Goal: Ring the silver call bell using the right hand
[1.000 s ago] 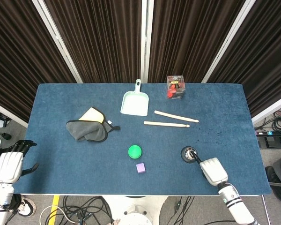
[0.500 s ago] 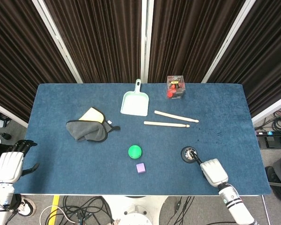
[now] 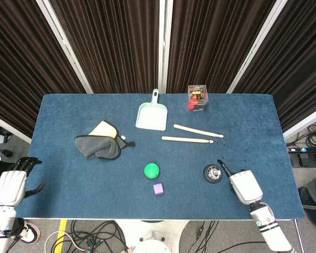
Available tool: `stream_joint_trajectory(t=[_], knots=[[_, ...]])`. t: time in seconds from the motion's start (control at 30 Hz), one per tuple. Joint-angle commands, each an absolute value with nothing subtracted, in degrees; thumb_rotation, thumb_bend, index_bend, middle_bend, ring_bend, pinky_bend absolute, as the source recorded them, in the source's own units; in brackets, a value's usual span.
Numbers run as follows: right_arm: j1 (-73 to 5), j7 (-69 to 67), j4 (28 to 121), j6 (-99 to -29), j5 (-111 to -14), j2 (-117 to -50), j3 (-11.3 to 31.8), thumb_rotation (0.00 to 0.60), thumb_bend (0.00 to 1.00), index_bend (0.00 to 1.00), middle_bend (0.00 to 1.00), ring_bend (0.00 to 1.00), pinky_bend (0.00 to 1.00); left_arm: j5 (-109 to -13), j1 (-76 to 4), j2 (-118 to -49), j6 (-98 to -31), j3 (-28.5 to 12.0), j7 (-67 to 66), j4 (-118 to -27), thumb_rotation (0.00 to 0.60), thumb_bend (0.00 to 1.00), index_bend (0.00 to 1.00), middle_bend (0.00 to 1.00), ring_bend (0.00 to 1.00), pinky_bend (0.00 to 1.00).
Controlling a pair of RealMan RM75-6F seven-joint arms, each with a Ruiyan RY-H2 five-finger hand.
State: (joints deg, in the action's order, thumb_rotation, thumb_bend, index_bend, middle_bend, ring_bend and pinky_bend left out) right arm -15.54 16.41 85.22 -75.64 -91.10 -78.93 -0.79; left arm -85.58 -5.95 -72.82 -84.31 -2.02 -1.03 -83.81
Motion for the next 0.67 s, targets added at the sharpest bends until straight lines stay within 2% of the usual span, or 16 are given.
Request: stream_joint_trajectory(t=[0.03, 0.1, 0.13, 0.17, 0.23, 0.27, 0.3, 0.37, 0.4, 0.57, 0.67], knots=[[-14.3, 15.2, 86.5, -78.7, -91.1, -76.3, 0.7, 0.600, 1.00, 0.00, 0.88, 0.81, 0.70, -85.6, -5.9, -72.8, -84.4, -2.0, -1.0, -83.8, 0.600, 0.16, 0.29, 0.23, 0.17, 0.32], [-13.6, 13.7, 86.6, -79.3, -90.1, -74.8, 1.0, 0.600, 0.97, 0.00, 0.84, 0.77, 0.68, -85.7, -5.9, -72.9, -84.4, -2.0, -1.0, -83.8, 0.600, 0.16, 0.29, 0.23, 0.17, 0.32], [-13.1, 13.4, 86.5, -78.6, -88.4, -73.6, 1.0, 0.600, 0.87, 0.00, 0.75, 0.66, 0.62, -85.8, -6.0, -72.9, -84.5, -2.0, -1.1, -83.9, 0.600, 0.16, 0.29, 0.23, 0.17, 0.32], [-12.9, 14.0, 86.8, -77.6, -87.1, -72.5, 0.9, 0.600, 0.76, 0.00, 0.64, 0.54, 0.54, -85.8, -6.0, -72.9, -84.5, -2.0, -1.2, -83.9, 0.600, 0.16, 0.29, 0.23, 0.17, 0.32], [-12.1, 18.6, 88.5, -75.4, -81.4, -70.0, 1.6, 0.600, 0.39, 0.00, 0.19, 0.11, 0.15, -85.9, -6.1, -72.9, -84.5, -2.0, -1.5, -84.2, 0.600, 0.16, 0.29, 0.23, 0.17, 0.32], [-11.8, 20.0, 89.4, -75.3, -79.5, -69.5, 2.1, 0.600, 0.29, 0.00, 0.10, 0.03, 0.07, -86.0, -6.1, -72.9, -84.5, -2.0, -1.7, -84.3, 0.600, 0.16, 0.29, 0.23, 0.17, 0.32], [-11.5, 20.1, 90.1, -75.5, -78.3, -69.3, 2.6, 0.600, 0.18, 0.00, 0.02, 0.00, 0.01, -86.0, -6.1, -72.8, -84.5, -2.0, -1.8, -84.5, 0.600, 0.16, 0.29, 0.23, 0.17, 0.32], [-11.0, 15.9, 90.7, -75.8, -78.1, -68.9, 3.1, 0.600, 0.03, 0.00, 0.00, 0.00, 0.00, -86.1, -6.2, -72.8, -84.6, -2.1, -2.1, -84.8, 0.600, 0.16, 0.29, 0.23, 0.17, 0.32], [-10.9, 14.0, 90.4, -75.8, -78.5, -68.7, 3.0, 0.600, 0.01, 0.00, 0.00, 0.00, 0.00, -86.0, -6.1, -72.8, -84.7, -2.2, -2.2, -85.0, 0.600, 0.16, 0.29, 0.23, 0.17, 0.33], [-10.2, 12.7, 87.3, -78.4, -81.6, -69.4, 2.6, 0.600, 0.01, 0.00, 0.00, 0.00, 0.00, -86.3, -6.3, -72.6, -84.7, -2.1, -3.1, -85.8, 0.600, 0.16, 0.28, 0.23, 0.17, 0.32], [-10.1, 12.0, 86.2, -79.5, -82.9, -70.2, 2.6, 0.600, 0.06, 0.00, 0.00, 0.00, 0.00, -86.4, -6.3, -72.4, -84.9, -2.2, -3.0, -85.9, 0.600, 0.16, 0.27, 0.23, 0.17, 0.32]])
